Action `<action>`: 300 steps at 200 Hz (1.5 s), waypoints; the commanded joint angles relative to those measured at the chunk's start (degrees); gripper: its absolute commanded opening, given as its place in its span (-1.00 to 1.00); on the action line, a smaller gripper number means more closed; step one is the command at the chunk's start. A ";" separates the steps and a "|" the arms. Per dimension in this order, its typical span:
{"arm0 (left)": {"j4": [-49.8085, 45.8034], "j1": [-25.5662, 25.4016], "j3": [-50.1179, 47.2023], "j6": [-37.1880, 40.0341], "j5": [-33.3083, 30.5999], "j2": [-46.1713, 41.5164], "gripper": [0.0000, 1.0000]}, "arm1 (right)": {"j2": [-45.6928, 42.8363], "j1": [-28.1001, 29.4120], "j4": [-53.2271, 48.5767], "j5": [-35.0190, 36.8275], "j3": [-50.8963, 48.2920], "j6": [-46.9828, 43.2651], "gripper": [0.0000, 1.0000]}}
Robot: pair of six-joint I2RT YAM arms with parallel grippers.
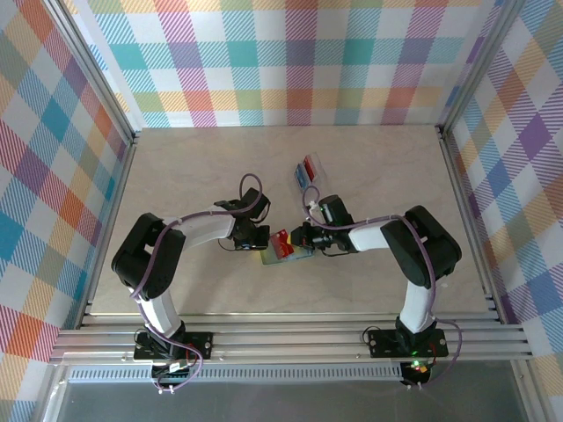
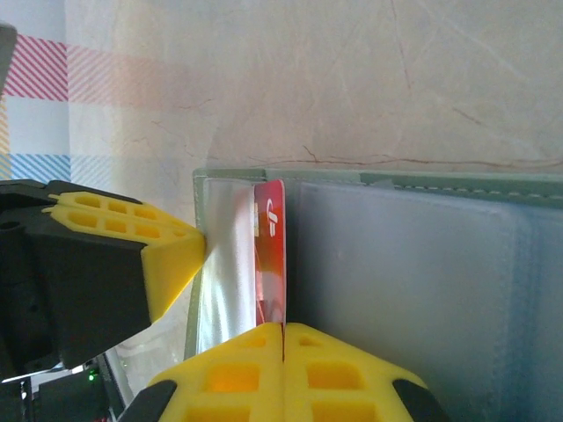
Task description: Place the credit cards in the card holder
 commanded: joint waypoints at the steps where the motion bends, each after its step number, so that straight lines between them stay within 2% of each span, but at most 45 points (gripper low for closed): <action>1: -0.84 0.37 -0.21 0.34 -0.78 1.89 -0.84 | -1.03 0.94 -4.51 3.59 -0.89 1.39 -1.00; 107: -0.14 0.38 -0.48 -0.03 0.51 1.69 -0.84 | -2.54 6.34 -5.41 8.79 0.48 3.56 -1.00; 168: 1.21 0.38 -0.93 -0.71 3.23 1.28 -0.84 | -0.28 9.04 -4.62 11.05 1.62 4.86 -0.98; 205: 3.80 0.91 -3.07 -2.40 6.91 -2.70 -0.83 | -1.57 8.98 -5.68 13.48 0.41 5.65 -1.00; 247: 4.82 1.44 -6.21 -4.88 5.75 -8.38 -0.77 | -2.03 8.95 -6.14 13.41 0.03 6.38 -1.00; 300: 6.17 1.43 -10.50 -7.06 4.51 -10.27 -0.93 | -2.07 8.95 -6.35 12.76 0.00 6.21 -1.00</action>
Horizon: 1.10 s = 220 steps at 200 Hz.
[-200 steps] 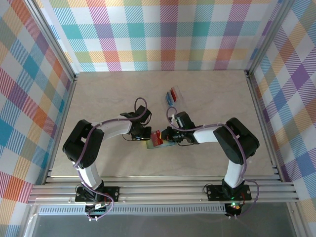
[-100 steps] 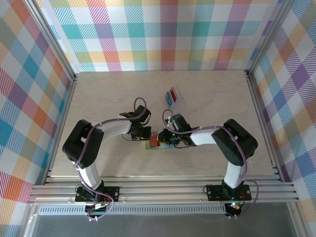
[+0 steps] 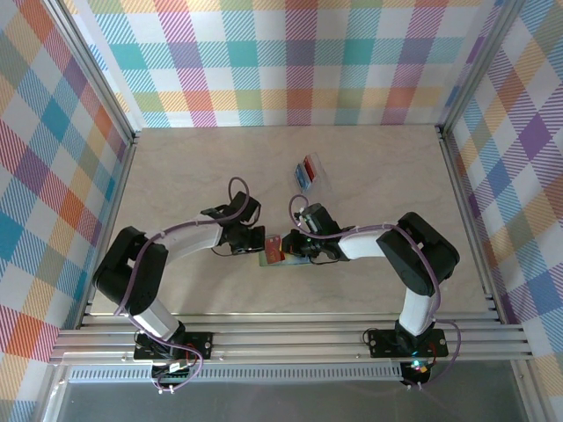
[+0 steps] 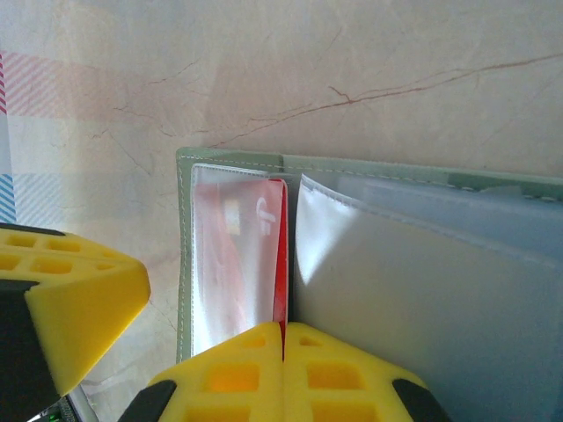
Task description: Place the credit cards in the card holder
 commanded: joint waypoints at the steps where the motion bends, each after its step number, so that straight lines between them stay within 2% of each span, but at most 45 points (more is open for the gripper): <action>1: 0.83 0.34 -2.62 -1.64 -0.08 -1.52 -0.93 | -0.13 0.58 -3.11 0.25 -0.69 0.37 -1.00; 41: 3.74 0.02 -5.11 -2.47 1.89 -0.29 -0.96 | -0.05 0.67 -2.84 -0.02 -0.48 0.73 -1.00; 74: 4.74 -1.10 -6.13 -3.62 0.91 0.23 -0.97 | -0.18 0.92 -0.76 0.07 -1.09 2.57 -1.00; 153: 6.94 -2.78 -5.92 -4.83 0.31 1.82 -0.97 | -0.13 5.14 1.07 3.09 0.23 4.37 -0.93; 185: 4.12 -2.76 -4.88 -4.03 -0.36 1.51 -0.97 | -1.88 5.59 -3.91 5.51 0.99 1.36 -0.73; 220: 1.74 -2.64 -3.55 -2.85 -0.41 1.88 -0.96 | -5.18 5.59 -13.94 7.88 3.75 -4.20 -0.21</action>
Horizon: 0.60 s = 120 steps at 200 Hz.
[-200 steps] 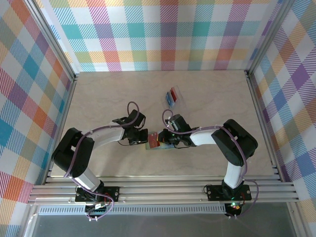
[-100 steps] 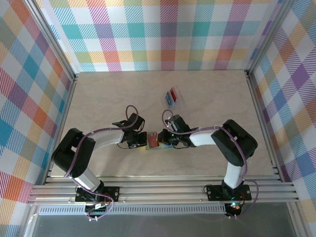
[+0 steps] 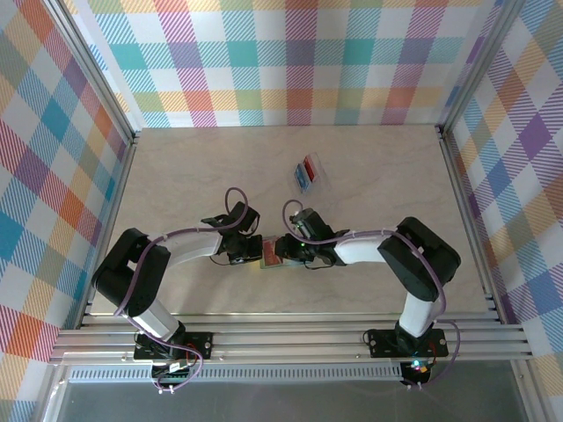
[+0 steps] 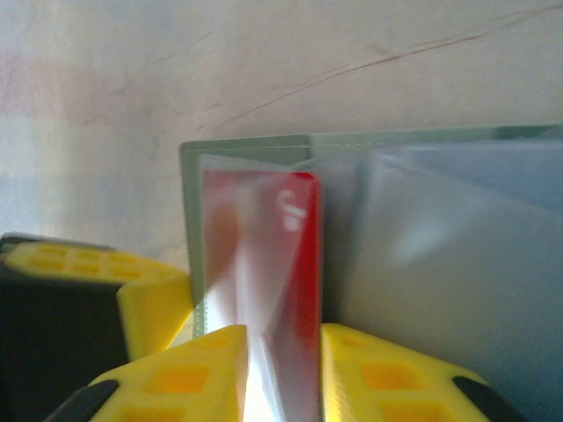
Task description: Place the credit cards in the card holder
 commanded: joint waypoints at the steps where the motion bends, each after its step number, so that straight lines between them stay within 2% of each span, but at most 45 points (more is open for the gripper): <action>1: -1.31 -1.20 1.28 0.92 0.67 2.02 -0.96 | -2.98 0.78 -10.02 1.29 2.83 -5.12 -0.20; 16: -1.74 -1.09 1.92 1.07 0.68 2.57 -0.96 | -4.25 0.79 -13.59 2.40 3.92 -7.41 -0.08; 55: -3.44 -0.94 3.40 2.09 0.82 3.45 -0.96 | -8.76 0.78 -22.01 6.88 6.00 -12.77 0.06; 88: -3.25 -0.76 3.74 3.52 1.76 4.57 -0.96 | -9.87 0.79 -28.68 13.29 8.90 -17.13 -0.08; 120: 0.46 -0.68 1.23 3.90 2.03 5.55 -0.96 | -6.21 0.70 -32.97 17.13 12.85 -20.38 -0.03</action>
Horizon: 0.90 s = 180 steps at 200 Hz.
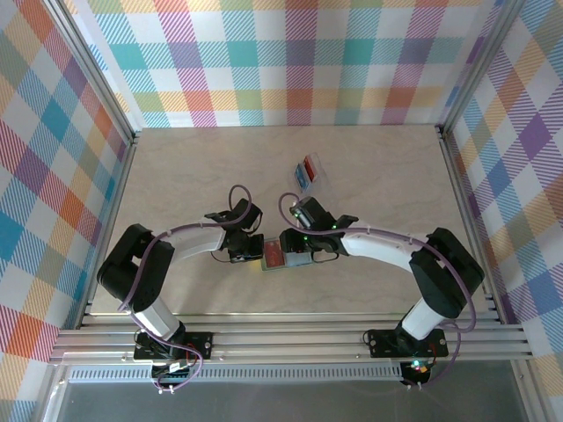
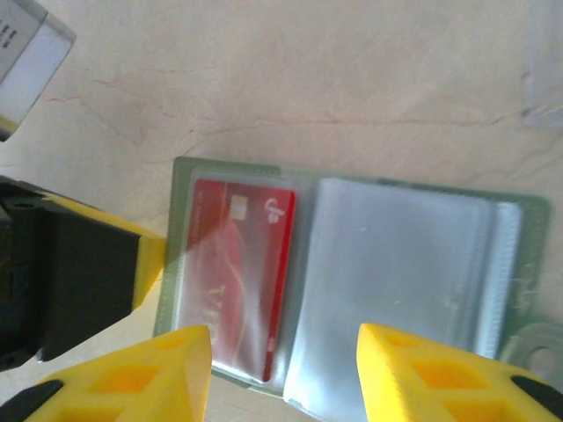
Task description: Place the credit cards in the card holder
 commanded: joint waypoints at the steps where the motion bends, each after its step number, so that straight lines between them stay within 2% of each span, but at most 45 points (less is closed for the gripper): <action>1: 4.54 -0.68 -2.17 1.55 1.95 3.21 -0.96 | 2.68 0.28 -6.39 5.02 3.38 -4.75 -0.03; 71: 3.84 -0.70 -1.77 2.90 2.48 3.63 -0.97 | 11.55 -0.84 -8.15 7.77 7.95 -7.16 -0.06; 139: 4.28 -0.72 -1.84 2.84 3.19 3.71 -0.97 | 16.22 -0.69 -7.97 10.15 6.75 -5.72 -0.03; 161: 4.63 -0.72 -1.81 2.80 3.62 4.05 -0.97 | 16.49 -0.50 -6.55 9.52 5.40 -5.04 -0.18; 180: 4.86 -0.72 -1.86 2.75 3.98 4.31 -0.97 | 15.92 -0.41 -6.30 9.29 5.16 -4.83 -0.45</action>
